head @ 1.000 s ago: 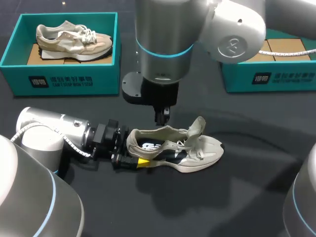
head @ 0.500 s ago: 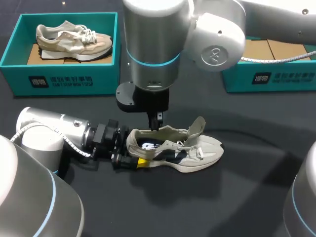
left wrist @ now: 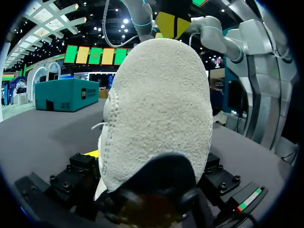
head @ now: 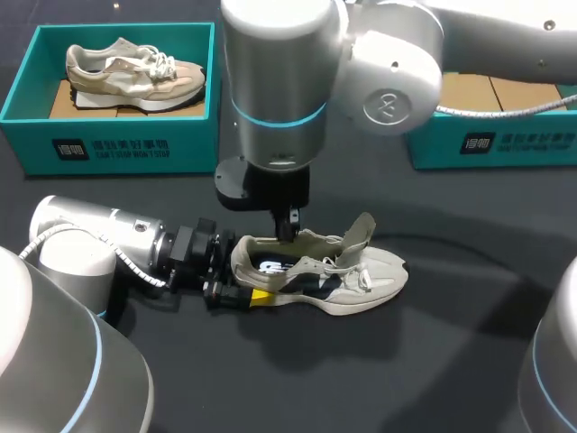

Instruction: Take the shoe out of the shoebox, open the shoe tongue, remove and reinsert the insole, then place the shoe into the shoebox

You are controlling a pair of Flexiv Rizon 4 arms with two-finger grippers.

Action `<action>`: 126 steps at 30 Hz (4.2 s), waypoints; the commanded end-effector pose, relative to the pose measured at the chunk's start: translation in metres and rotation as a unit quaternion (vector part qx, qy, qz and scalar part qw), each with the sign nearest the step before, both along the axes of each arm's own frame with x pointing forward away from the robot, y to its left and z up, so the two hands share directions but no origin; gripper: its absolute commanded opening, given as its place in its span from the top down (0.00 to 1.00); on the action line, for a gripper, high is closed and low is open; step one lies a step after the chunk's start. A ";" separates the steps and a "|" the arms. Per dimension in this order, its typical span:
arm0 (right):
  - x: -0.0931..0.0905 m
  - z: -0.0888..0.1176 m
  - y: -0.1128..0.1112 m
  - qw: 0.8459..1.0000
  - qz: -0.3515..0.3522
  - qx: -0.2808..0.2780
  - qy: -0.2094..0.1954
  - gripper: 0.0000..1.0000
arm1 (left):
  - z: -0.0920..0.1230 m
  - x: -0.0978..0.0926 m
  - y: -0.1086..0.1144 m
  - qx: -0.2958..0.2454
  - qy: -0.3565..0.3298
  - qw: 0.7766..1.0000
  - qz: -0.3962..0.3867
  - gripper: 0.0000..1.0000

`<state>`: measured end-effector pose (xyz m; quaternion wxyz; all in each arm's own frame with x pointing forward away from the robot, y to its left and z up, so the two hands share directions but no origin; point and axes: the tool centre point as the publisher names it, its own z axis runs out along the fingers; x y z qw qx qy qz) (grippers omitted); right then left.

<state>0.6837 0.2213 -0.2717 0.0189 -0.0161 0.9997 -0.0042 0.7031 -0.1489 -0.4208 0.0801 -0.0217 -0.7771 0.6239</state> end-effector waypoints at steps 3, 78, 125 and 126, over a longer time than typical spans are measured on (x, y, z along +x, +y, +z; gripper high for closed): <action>0.000 -0.033 0.013 1.000 0.014 -0.005 -0.001 1.00 | -0.002 0.002 -0.001 0.001 0.000 1.000 0.000 1.00; 0.036 -0.113 -0.044 0.996 -0.065 -0.003 -0.065 0.73 | -0.002 0.002 -0.001 0.001 0.000 1.000 0.000 1.00; 0.005 -0.131 -0.059 0.992 -0.044 0.098 0.061 1.00 | -0.002 0.002 -0.001 0.001 0.000 1.000 0.000 1.00; 0.006 -0.129 -0.059 0.992 -0.043 0.101 0.059 1.00 | -0.002 0.002 -0.001 0.001 0.000 1.000 0.000 1.00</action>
